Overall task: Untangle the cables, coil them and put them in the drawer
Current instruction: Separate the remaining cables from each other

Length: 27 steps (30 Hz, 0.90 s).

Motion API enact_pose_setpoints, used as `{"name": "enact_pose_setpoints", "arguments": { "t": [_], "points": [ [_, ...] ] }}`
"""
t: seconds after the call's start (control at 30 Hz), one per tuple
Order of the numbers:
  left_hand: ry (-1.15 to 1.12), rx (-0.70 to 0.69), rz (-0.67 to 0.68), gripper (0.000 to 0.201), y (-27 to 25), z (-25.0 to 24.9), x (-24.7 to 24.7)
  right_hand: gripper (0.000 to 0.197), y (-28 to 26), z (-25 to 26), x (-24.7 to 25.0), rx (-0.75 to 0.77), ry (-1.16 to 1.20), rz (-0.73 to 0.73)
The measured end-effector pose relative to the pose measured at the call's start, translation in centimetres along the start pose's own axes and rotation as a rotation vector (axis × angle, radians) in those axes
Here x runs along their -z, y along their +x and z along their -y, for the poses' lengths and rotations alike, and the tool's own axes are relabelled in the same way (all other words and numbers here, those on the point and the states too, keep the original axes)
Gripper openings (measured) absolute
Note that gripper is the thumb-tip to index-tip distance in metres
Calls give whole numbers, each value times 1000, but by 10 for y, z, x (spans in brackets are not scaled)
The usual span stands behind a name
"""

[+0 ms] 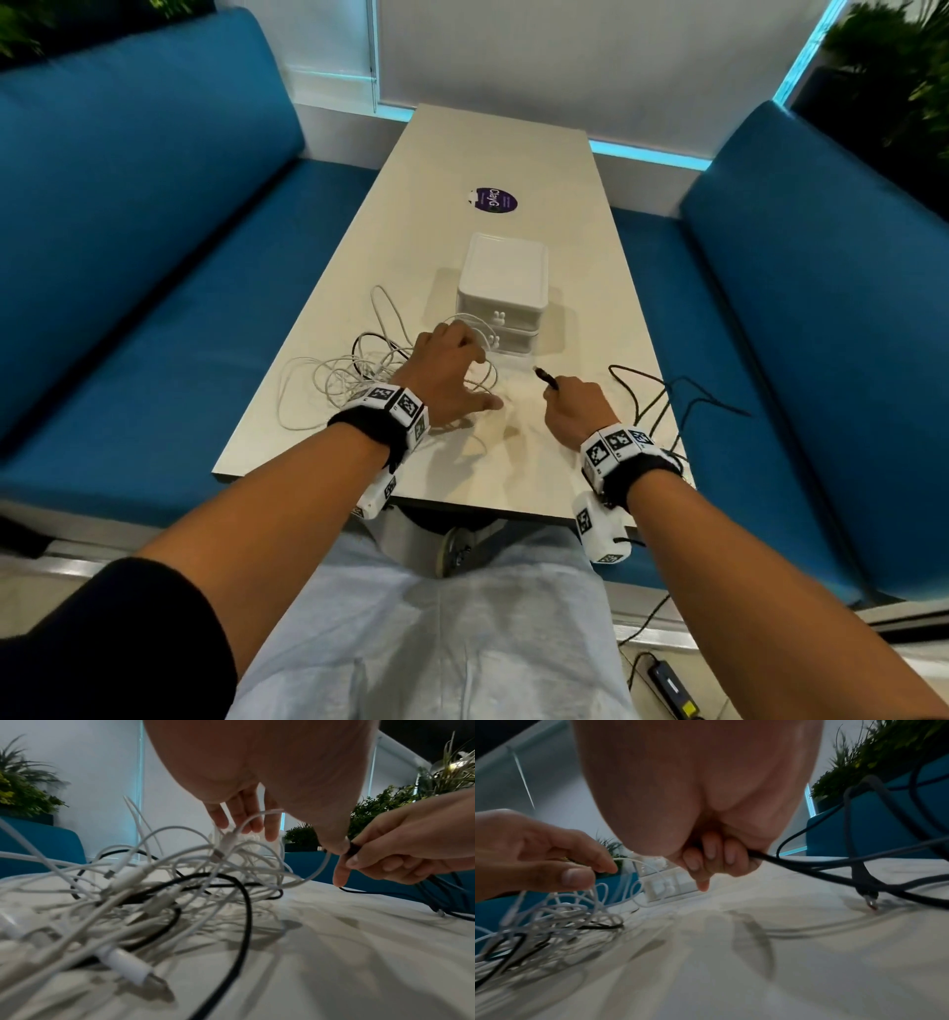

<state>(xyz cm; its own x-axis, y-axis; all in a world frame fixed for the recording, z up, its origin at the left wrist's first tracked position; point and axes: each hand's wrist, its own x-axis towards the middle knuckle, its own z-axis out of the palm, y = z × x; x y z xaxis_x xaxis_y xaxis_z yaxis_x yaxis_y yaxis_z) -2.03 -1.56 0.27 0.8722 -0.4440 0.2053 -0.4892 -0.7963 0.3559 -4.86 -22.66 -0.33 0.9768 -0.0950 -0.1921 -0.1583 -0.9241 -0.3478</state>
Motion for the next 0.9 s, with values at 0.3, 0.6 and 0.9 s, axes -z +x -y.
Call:
{"name": "enact_pose_setpoints", "arguments": {
  "t": [0.3,0.6,0.9],
  "points": [
    [-49,111,30,86,-15,12,17,26,-10,24,-11,224,151,26],
    [31,155,446,92,-22,23,26,26,-12,36,-10,232,342,8],
    [146,139,503,106,-26,29,33,24,-16,63,-22,396,271,75]
  ]
}}
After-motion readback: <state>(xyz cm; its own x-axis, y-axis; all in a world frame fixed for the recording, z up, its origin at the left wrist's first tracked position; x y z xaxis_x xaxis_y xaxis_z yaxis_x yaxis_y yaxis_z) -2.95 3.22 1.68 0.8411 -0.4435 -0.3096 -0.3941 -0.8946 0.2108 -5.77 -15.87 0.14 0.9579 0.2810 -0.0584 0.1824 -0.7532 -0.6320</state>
